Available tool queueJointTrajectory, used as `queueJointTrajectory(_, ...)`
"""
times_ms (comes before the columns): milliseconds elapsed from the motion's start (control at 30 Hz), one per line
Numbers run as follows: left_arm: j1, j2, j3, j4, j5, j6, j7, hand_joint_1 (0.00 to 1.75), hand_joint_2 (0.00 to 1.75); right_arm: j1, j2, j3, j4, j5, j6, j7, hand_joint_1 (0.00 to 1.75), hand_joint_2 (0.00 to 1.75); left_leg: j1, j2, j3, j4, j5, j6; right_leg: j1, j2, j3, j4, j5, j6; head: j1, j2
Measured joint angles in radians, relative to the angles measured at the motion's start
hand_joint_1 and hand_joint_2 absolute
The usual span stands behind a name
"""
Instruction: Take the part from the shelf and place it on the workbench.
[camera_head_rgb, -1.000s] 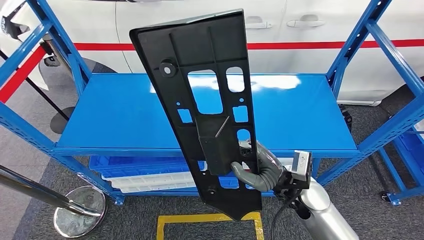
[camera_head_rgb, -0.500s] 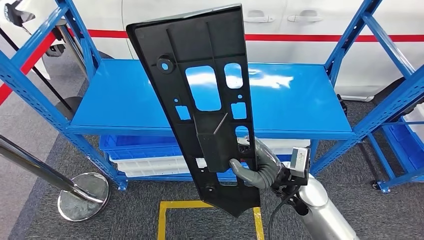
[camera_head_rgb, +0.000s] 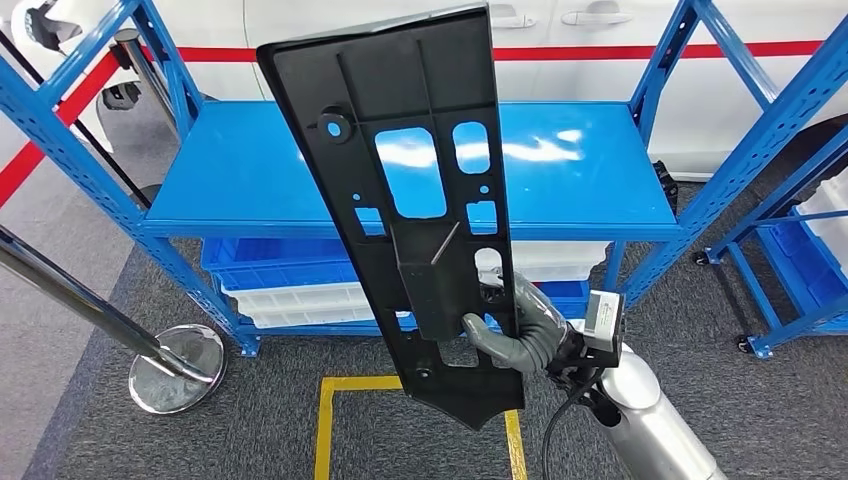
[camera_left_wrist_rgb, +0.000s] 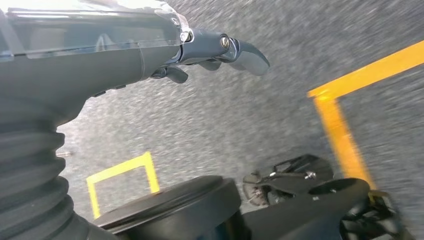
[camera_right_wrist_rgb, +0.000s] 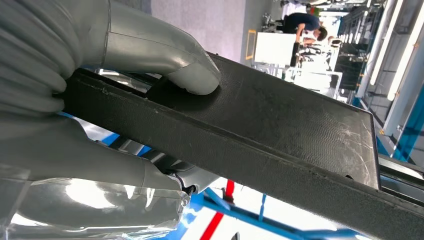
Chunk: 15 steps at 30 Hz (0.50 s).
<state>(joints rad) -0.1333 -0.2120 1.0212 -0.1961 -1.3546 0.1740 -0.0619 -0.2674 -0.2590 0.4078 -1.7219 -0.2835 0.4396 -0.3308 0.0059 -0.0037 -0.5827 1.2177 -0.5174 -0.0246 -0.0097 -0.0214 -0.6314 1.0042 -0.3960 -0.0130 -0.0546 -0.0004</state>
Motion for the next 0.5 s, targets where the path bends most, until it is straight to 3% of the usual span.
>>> queueJointTrajectory(67,0.008,0.000,0.000,0.000,-0.002,0.000,0.002,0.00,1.75,0.000,0.000,0.000,-0.003,0.000,0.000,0.000,1.71,1.75,0.000,-0.002,0.098,-0.144,-0.002,0.006,0.002,0.002,-0.023,0.011,0.016,0.010,0.000,0.000)
queueJointTrajectory(133,0.016,0.001,0.000,0.000,-0.003,0.000,0.002,0.00,1.75,0.000,-0.001,0.000,-0.006,0.001,0.000,-0.001,1.71,1.75,-0.005,-0.004,0.135,-0.222,-0.023,0.019,0.001,0.002,-0.032,0.011,0.035,0.020,0.000,0.000)
queueJointTrajectory(200,0.020,0.001,0.000,0.000,-0.003,0.000,0.001,0.00,1.75,0.001,-0.001,-0.001,-0.007,0.002,-0.001,0.000,1.71,1.75,-0.006,-0.003,0.121,-0.233,-0.006,0.037,-0.002,0.003,-0.037,0.004,0.050,0.033,0.000,0.000)
queueJointTrajectory(233,0.020,0.001,0.000,0.000,-0.004,0.000,0.000,0.00,1.75,0.002,0.000,-0.001,-0.007,0.003,-0.001,0.000,1.71,1.75,-0.005,-0.001,0.112,-0.235,0.007,0.046,-0.003,0.005,-0.043,0.011,0.034,0.039,0.000,0.000)
queueJointTrajectory(267,0.020,0.001,0.000,0.001,-0.004,-0.001,0.000,0.00,1.75,0.004,0.001,-0.001,-0.007,0.004,-0.001,0.000,1.71,1.75,-0.004,0.001,0.102,-0.238,0.021,0.054,-0.004,0.008,-0.054,0.038,-0.003,0.044,0.000,0.000)
queueJointTrajectory(333,0.018,0.001,0.000,0.001,-0.005,-0.002,-0.001,0.00,1.75,0.006,0.003,-0.002,-0.007,0.006,-0.002,0.000,1.71,1.75,-0.004,0.003,0.073,-0.238,0.047,0.064,-0.007,0.011,-0.083,0.152,-0.112,0.051,0.000,0.000)
queueJointTrajectory(367,0.016,0.001,0.000,0.001,-0.004,-0.002,-0.001,0.00,1.75,0.007,0.003,-0.002,-0.007,0.007,-0.002,0.000,1.71,1.75,-0.005,0.003,0.057,-0.236,0.060,0.065,-0.008,0.011,-0.095,0.222,-0.151,0.054,0.000,0.000)
queueJointTrajectory(400,0.014,0.001,0.000,0.001,-0.004,-0.003,-0.001,0.00,1.75,0.010,0.003,-0.003,-0.007,0.008,-0.002,0.000,1.71,1.75,-0.006,0.004,0.038,-0.234,0.072,0.064,-0.008,0.011,-0.099,0.277,-0.164,0.056,0.000,0.000)
queueJointTrajectory(433,0.011,0.001,0.000,0.001,-0.004,-0.003,-0.001,0.00,1.75,0.012,0.003,-0.003,-0.006,0.010,-0.002,0.000,1.71,1.75,-0.006,0.003,0.020,-0.230,0.084,0.063,-0.008,0.011,-0.088,0.304,-0.153,0.056,0.000,0.000)
queueJointTrajectory(467,0.009,0.001,0.000,0.001,-0.003,-0.003,-0.001,0.00,1.75,0.013,0.003,-0.003,-0.006,0.011,-0.001,-0.001,1.71,1.75,-0.007,0.003,0.002,-0.226,0.093,0.061,-0.008,0.011,-0.060,0.292,-0.126,0.055,0.000,0.000)
queueJointTrajectory(500,0.006,0.001,0.000,0.001,-0.003,-0.003,0.000,0.00,1.75,0.014,0.003,-0.003,-0.006,0.011,0.000,-0.003,1.71,1.75,-0.007,0.003,-0.013,-0.222,0.103,0.058,-0.008,0.011,-0.016,0.245,-0.098,0.052,0.000,0.000)
